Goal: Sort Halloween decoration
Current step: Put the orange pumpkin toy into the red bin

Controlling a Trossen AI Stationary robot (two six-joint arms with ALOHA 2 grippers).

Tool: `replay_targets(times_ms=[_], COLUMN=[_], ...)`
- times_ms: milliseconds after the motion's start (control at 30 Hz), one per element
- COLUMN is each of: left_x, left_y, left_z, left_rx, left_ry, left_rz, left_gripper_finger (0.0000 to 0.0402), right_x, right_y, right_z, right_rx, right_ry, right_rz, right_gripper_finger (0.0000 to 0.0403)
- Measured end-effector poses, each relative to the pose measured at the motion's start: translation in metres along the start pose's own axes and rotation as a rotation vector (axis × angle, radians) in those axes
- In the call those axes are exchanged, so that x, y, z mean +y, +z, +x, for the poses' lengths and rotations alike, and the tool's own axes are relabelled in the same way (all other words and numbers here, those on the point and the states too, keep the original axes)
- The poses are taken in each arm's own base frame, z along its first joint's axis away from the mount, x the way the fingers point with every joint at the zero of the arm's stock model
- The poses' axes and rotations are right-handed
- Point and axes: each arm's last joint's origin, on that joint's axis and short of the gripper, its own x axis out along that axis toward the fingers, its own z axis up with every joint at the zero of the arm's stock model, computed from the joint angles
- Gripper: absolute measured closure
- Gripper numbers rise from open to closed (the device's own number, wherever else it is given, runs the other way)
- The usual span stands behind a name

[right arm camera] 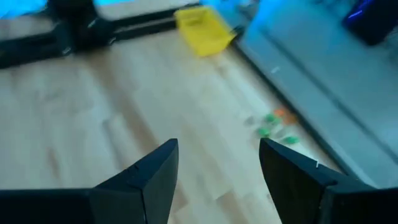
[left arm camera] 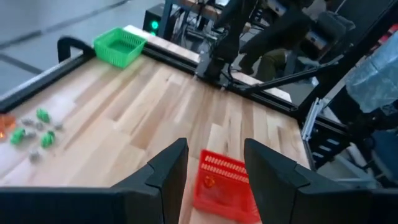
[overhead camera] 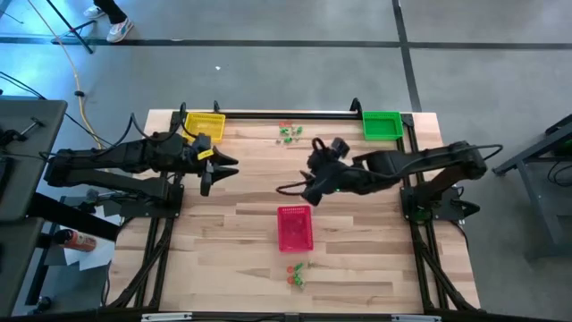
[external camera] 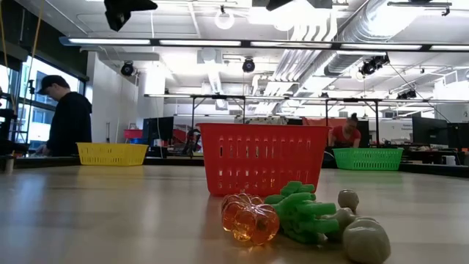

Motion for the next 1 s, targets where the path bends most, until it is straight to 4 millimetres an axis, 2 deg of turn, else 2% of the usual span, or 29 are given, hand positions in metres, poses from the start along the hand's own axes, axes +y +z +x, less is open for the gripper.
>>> replay_targets(times_ms=[133, 233, 433, 567, 700, 833, 933, 1000], left_x=[0.001, 0.002, 0.003, 0.005, 0.016, 0.03, 0.042, 0.051], left_y=[-0.001, -0.001, 0.001, 0.009, 0.019, 0.035, 0.047, 0.055], left_z=[0.004, 0.009, 0.031, 0.051, 0.065, 0.063, 0.057, 0.053], left_rx=[0.002, 0.004, -0.036, -0.118, -0.211, -0.194, -0.163, -0.159], left_ry=[0.04, 0.078, 0.164, 0.187, 0.217, 0.309, 0.389, 0.434], left_rz=[0.001, 0.0, -0.004, -0.007, -0.102, -0.167, -0.17, -0.154], left_gripper_finger=[0.0252, 0.0252, 0.0252, 0.0252, 0.0252, 0.0252, 0.0252, 0.0252], right_x=[-0.003, -0.011, -0.042, -0.084, -0.143, -0.198, -0.222, -0.229], right_y=[-0.002, -0.004, 0.004, 0.018, 0.03, 0.031, 0.026, 0.023], right_z=[-0.002, 0.004, 0.026, 0.053, 0.086, 0.123, 0.15, 0.171], right_rx=[-0.004, 0.036, 0.101, 0.139, 0.126, 0.108, 0.141, 0.173], right_ry=[-0.056, -0.096, -0.159, -0.091, 0.027, 0.054, 0.036, 0.029], right_rz=[-0.027, -0.046, -0.105, -0.071, 0.174, 0.388, 0.493, 0.538], right_gripper_finger=[0.0183, 0.0183, 0.0183, 0.0183, 0.0183, 0.0183, 0.0183, 0.0183])
